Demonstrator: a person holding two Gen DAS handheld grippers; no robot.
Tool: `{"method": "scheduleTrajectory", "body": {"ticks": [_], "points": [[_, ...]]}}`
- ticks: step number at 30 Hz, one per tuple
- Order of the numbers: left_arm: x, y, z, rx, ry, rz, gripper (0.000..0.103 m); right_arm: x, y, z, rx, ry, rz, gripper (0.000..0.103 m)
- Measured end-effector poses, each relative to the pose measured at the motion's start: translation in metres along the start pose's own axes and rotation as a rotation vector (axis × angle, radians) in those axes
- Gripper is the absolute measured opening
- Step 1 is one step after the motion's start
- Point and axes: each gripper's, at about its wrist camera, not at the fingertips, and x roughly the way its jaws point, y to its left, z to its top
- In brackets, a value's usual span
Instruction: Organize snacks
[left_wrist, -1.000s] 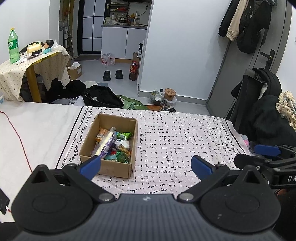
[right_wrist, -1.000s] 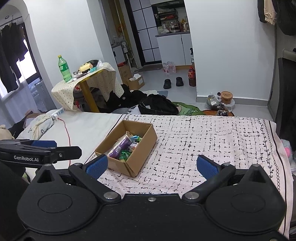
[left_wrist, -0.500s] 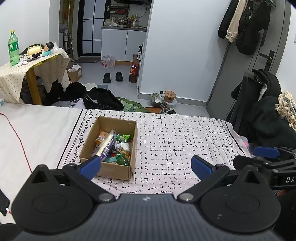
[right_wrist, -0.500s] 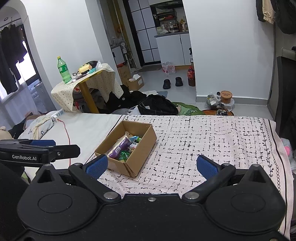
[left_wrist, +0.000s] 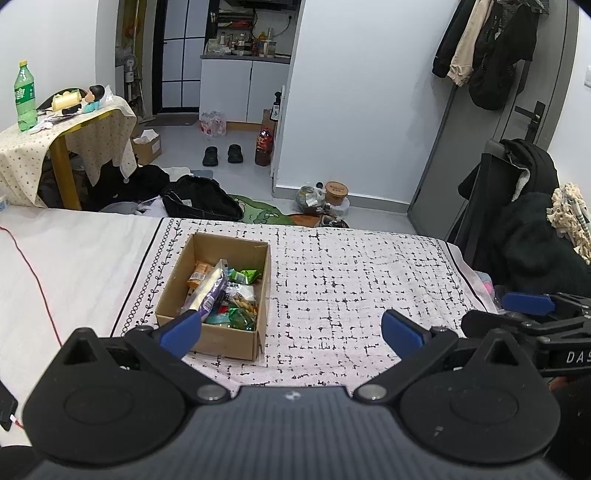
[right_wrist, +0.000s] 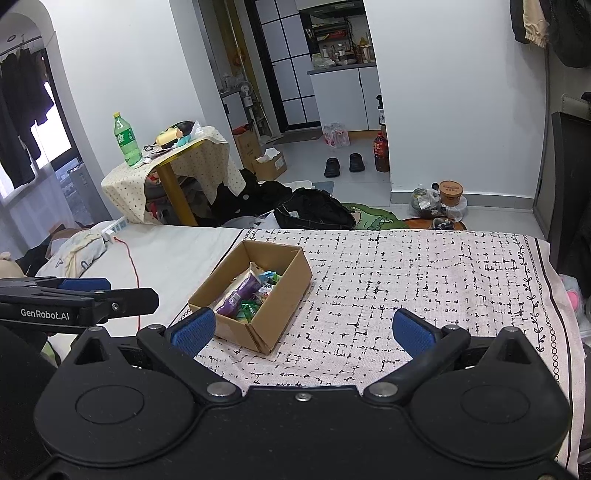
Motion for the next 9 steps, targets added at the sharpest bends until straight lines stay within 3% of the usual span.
{"method": "scheduleTrajectory", "body": {"ticks": [9], "points": [[-0.0001,-0.0008,0.0008,0.003,-0.001,-0.01,0.103,0.0,0.0001,0.0001,0.0,0.0,0.0,0.103]]}}
